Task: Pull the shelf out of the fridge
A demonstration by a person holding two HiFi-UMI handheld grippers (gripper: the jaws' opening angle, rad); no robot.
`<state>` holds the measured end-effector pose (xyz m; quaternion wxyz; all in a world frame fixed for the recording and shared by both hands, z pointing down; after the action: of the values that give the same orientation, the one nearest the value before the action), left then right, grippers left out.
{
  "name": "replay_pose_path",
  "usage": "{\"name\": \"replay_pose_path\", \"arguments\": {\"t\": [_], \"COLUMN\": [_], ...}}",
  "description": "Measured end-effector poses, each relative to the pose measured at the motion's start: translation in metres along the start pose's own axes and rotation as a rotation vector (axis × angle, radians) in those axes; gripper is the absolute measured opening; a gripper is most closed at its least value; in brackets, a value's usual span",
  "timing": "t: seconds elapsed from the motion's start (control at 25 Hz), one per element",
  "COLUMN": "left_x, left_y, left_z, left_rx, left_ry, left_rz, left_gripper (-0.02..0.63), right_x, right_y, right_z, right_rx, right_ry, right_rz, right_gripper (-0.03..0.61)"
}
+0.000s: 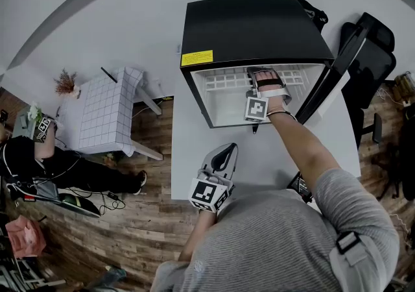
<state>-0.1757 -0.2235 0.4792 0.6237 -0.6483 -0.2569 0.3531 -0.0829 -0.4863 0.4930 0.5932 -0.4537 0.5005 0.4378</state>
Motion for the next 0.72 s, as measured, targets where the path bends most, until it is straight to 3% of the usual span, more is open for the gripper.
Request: {"name": "replay_pose_path", "arguments": {"t": [0.28, 0.72], "left_x": [-0.0007, -0.0048], "left_y": [0.0018, -0.0001], "left_z": [-0.0089, -0.0111], "left_rx": [-0.013, -0.020], "left_ry": [0.002, 0.012], "left_rz": [-0.013, -0.014], "left_gripper": [0.012, 0.012], "right_x": [-0.0073, -0.0048], "right_y": [-0.0093, -0.0065], "right_z": [-0.0060, 0.0013], "right_rx": [-0.035, -0.024], "right_ry": [0.008, 0.012], "right_rz": [0.078, 0.082], "right_gripper": [0.037, 0.037]}}
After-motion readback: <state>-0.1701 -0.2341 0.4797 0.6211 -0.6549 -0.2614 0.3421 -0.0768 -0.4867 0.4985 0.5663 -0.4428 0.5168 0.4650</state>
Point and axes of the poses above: the fingertips, and each gripper's own axes: z backward along the fingers, x to its right, y out of its top, the point moved 6 cm from there along z, backward along the fingers, and after that the axes turned 14 degrees about -y, right-handed, at the moved point
